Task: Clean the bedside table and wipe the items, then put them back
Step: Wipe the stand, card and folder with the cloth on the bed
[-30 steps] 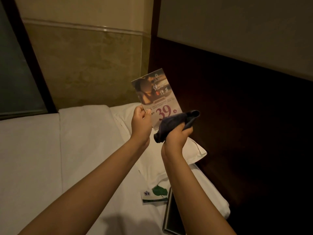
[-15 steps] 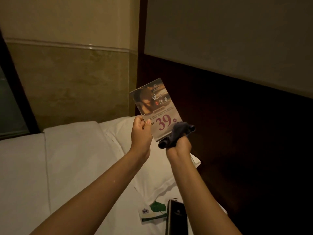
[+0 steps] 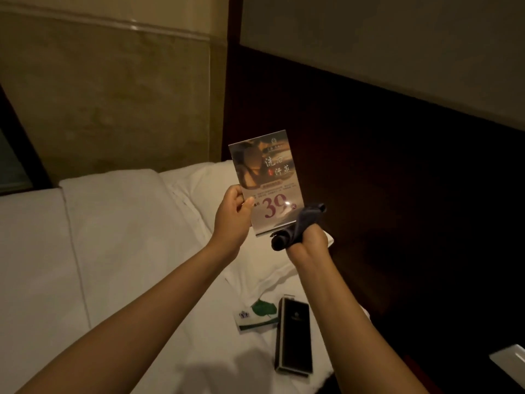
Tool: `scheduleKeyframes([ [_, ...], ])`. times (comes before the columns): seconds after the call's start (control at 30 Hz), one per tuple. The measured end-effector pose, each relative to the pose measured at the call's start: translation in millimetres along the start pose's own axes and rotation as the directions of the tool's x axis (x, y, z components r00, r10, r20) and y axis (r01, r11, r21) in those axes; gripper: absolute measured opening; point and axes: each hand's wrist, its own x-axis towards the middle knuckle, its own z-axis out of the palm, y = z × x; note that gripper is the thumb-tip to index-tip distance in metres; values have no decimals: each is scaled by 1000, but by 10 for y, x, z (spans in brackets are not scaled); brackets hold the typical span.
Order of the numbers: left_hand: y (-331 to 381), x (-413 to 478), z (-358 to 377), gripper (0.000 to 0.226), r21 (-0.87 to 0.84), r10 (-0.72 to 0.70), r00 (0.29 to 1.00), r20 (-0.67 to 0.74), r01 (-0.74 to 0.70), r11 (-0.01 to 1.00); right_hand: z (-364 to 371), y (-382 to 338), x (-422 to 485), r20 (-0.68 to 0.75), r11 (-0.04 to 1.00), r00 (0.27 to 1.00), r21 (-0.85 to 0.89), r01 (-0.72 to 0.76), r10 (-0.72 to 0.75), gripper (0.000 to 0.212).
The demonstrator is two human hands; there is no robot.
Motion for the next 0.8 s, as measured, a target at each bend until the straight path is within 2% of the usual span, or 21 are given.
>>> scheduleKeyframes([
  [0.1, -159, 0, -56, 11, 16, -46, 999, 21, 46, 999, -119, 90, 194, -105, 999, 994, -23, 32, -34, 44],
  [0.2, -350, 34, -123, 11, 43, -128, 992, 22, 127, 991, -287, 119, 252, -184, 980, 976, -179, 84, -117, 37],
  [0.33, -839, -22, -184, 12, 133, -282, 959, -26, 283, 950, -612, 194, 423, -95, 916, 980, -381, 125, -173, 34],
  [0.43, -1313, -162, -173, 16, 168, -435, 897, -81, 442, 881, -866, 272, 598, -94, 838, 979, -536, 102, -179, 34],
  [0.53, -1726, -303, -138, 22, 144, -562, 809, -172, 584, 798, -1083, 364, 837, -80, 722, 983, -689, 66, -166, 35],
  [0.67, -2158, -447, -70, 18, 123, -658, 712, -247, 696, 707, -1308, 531, 1147, -49, 532, 990, -846, 31, -136, 36],
  [0.8, -2563, -603, -63, 30, 106, -735, 598, -320, 793, 600, -1541, 735, 1404, 32, 316, 998, -947, 49, -59, 36],
])
